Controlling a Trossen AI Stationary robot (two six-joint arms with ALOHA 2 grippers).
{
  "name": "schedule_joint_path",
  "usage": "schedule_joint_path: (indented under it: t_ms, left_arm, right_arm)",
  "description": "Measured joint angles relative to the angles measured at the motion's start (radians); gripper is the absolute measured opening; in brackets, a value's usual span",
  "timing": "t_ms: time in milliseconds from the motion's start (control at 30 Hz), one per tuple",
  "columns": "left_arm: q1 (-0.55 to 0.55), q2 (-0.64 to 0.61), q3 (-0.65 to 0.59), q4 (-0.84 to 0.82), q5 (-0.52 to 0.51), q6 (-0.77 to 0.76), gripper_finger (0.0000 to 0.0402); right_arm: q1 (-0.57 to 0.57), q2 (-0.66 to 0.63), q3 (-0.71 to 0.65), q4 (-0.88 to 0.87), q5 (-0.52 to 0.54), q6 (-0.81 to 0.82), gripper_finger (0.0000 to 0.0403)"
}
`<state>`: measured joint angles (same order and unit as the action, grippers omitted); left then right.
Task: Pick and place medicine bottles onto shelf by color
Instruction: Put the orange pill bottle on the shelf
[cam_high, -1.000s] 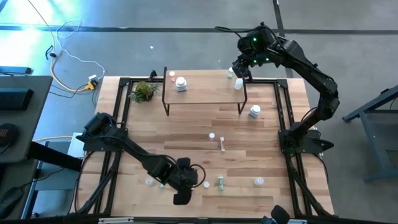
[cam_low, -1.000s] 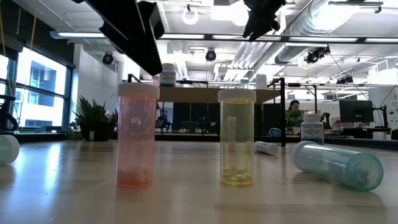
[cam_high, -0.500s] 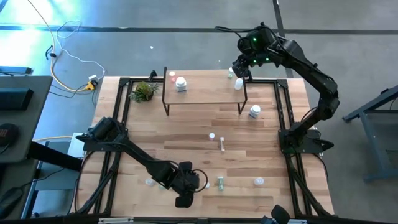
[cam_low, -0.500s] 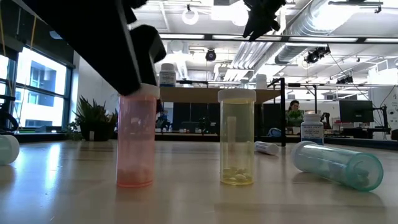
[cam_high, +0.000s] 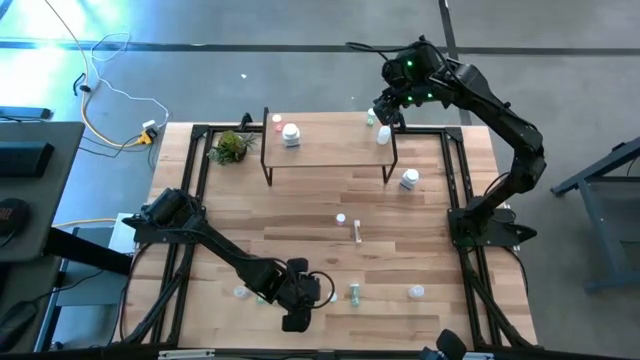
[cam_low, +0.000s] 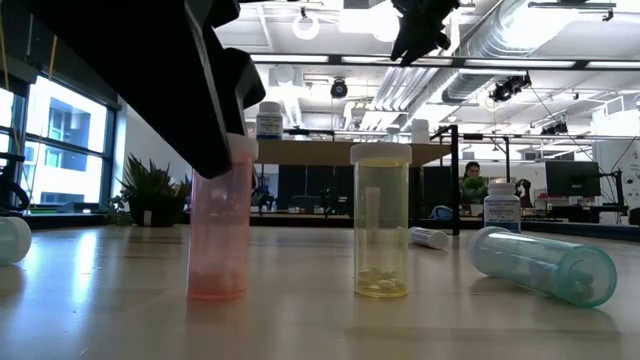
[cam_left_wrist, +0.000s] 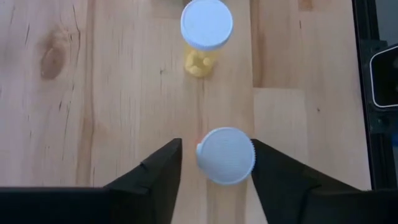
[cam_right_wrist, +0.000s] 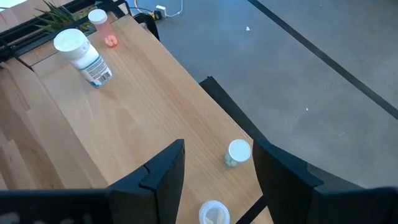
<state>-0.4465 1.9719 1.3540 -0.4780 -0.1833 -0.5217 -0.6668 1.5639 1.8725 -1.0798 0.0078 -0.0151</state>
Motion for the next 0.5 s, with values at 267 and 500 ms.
schedule_joint_path:
  t_ms: [267, 500]
  left_arm:
    - [0.000, 0.000, 0.000, 0.004, 0.000, 0.000, 0.0112]
    - [0.010, -0.005, 0.002, 0.002, 0.004, -0.002, 0.0116]
  right_arm:
    - [0.000, 0.000, 0.000, 0.000, 0.000, 0.000, 0.0181]
    - [0.000, 0.000, 0.000, -0.001, 0.000, 0.015, 0.0181]
